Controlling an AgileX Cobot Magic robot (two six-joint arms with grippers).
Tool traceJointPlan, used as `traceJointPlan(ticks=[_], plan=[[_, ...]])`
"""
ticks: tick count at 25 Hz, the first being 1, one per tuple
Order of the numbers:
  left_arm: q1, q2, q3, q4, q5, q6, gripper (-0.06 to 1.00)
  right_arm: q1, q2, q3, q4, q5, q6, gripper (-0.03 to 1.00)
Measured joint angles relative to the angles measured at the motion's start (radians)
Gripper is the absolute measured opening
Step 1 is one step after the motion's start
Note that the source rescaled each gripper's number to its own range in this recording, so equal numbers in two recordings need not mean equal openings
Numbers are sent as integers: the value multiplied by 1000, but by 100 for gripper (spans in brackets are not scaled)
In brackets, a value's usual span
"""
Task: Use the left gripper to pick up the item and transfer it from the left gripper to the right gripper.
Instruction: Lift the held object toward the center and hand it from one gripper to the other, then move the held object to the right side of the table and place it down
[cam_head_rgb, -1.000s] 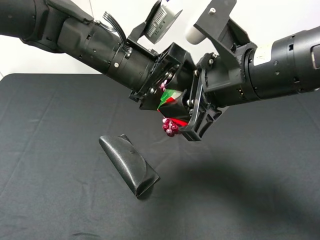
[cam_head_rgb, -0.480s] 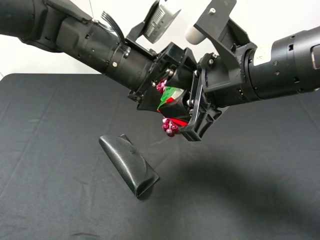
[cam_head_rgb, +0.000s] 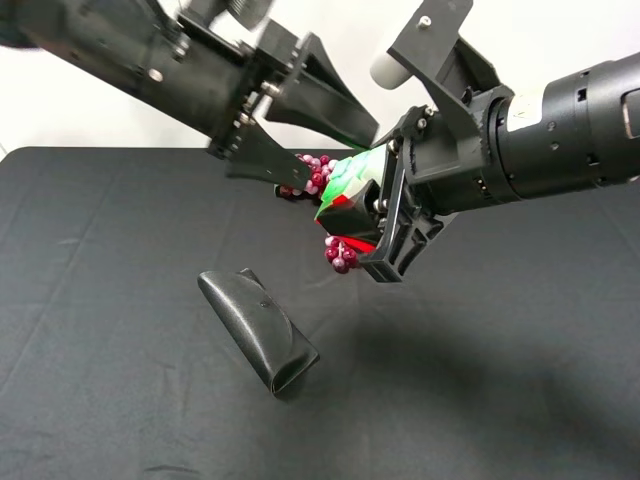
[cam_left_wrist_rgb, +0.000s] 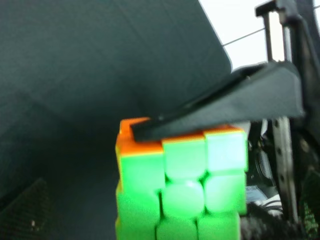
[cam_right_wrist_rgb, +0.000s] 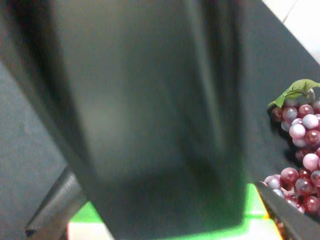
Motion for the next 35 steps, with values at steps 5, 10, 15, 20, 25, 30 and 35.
traceJointPlan(ticks=[5, 10, 15, 20, 25, 30, 35], plan=[[42, -106, 0, 162, 2, -95, 100, 0, 0, 0, 4, 0, 0, 0], [79, -236, 0, 323, 14, -196, 100, 0, 0, 0, 7, 0, 0, 0], [81, -385, 0, 543, 28, -306, 100, 0, 0, 0, 7, 0, 1, 0], [81, -549, 0, 798, 61, -496, 100, 0, 0, 0, 20, 0, 1, 0], [81, -703, 1, 1053, 160, -619, 100, 0, 0, 0, 32, 0, 5, 0], [81, -871, 26, 1221, 226, -719, 100, 0, 0, 0, 34, 0, 22, 0], [81, -1077, 174, 1280, 252, -759, 100, 0, 0, 0, 34, 0, 46, 0]])
